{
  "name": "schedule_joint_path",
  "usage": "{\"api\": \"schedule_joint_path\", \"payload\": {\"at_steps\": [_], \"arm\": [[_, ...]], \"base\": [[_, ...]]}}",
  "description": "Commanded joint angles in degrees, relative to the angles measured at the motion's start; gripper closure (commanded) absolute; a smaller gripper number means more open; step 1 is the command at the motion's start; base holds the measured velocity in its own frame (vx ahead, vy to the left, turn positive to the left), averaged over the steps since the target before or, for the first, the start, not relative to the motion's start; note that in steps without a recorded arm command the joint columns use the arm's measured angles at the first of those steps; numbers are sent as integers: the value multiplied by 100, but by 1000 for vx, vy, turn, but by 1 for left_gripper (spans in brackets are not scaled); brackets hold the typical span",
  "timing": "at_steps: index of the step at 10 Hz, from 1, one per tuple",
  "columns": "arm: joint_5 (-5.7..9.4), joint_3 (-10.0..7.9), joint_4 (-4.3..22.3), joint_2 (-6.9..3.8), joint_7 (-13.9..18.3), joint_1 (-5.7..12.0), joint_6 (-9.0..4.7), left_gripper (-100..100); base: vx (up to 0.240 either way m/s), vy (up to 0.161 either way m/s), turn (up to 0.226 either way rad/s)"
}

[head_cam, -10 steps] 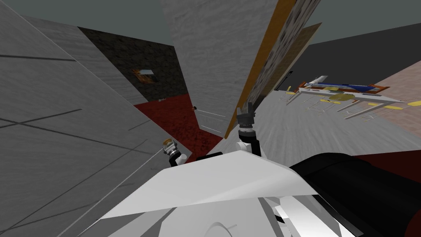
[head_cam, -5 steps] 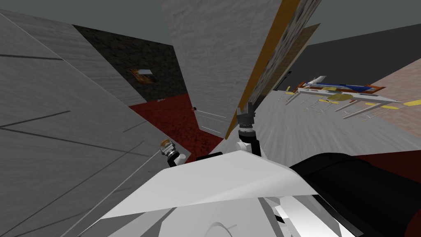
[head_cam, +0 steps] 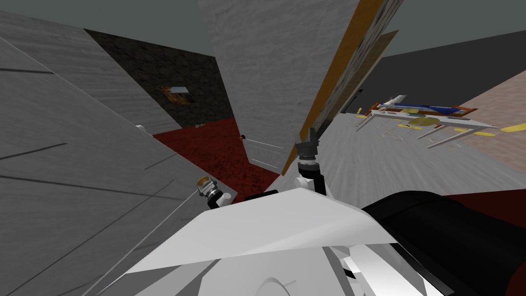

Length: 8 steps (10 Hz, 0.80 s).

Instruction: Push the door open

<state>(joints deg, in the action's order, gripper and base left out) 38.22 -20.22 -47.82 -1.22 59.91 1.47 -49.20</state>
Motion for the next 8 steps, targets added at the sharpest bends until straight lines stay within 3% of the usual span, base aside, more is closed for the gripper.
{"api": "schedule_joint_path", "payload": {"at_steps": [1,7,8], "arm": [[-3,-126,286,-166,139,148,-213,100],[-99,-632,370,-64,167,232,-211,100],[-99,-632,370,-64,167,232,-211,100]], "base": [[68,13,-1],[67,17,-16],[62,13,-8]]}}
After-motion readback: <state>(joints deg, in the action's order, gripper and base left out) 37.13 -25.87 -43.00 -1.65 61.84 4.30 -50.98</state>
